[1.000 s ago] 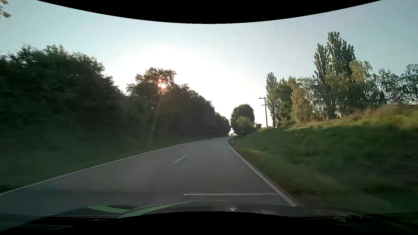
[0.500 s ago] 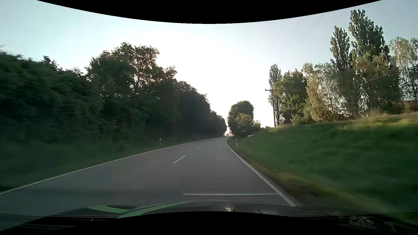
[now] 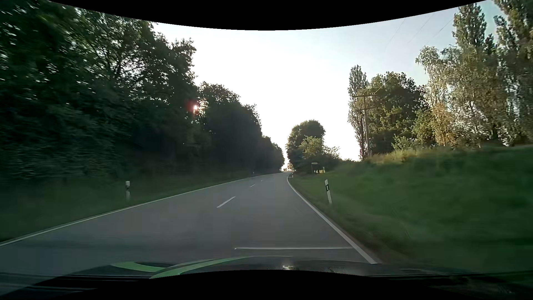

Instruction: Follow the waypoints while adhering to traffic rules and regulations

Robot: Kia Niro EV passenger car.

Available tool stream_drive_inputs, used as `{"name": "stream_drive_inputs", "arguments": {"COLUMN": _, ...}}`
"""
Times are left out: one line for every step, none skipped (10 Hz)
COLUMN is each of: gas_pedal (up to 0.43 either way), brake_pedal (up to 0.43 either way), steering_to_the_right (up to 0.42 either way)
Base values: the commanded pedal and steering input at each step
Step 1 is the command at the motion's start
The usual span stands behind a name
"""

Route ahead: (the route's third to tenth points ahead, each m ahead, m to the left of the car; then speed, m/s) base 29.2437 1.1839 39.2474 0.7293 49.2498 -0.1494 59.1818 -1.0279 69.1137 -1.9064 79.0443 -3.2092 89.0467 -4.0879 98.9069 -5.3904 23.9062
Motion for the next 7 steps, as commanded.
{"name": "stream_drive_inputs", "arguments": {"gas_pedal": 0.299, "brake_pedal": 0.000, "steering_to_the_right": 0.011}}
{"name": "stream_drive_inputs", "arguments": {"gas_pedal": 0.311, "brake_pedal": 0.000, "steering_to_the_right": 0.010}}
{"name": "stream_drive_inputs", "arguments": {"gas_pedal": 0.311, "brake_pedal": 0.000, "steering_to_the_right": 0.010}}
{"name": "stream_drive_inputs", "arguments": {"gas_pedal": 0.311, "brake_pedal": 0.000, "steering_to_the_right": 0.011}}
{"name": "stream_drive_inputs", "arguments": {"gas_pedal": 0.311, "brake_pedal": 0.000, "steering_to_the_right": 0.011}}
{"name": "stream_drive_inputs", "arguments": {"gas_pedal": 0.311, "brake_pedal": 0.000, "steering_to_the_right": 0.011}}
{"name": "stream_drive_inputs", "arguments": {"gas_pedal": 0.311, "brake_pedal": 0.000, "steering_to_the_right": 0.011}}
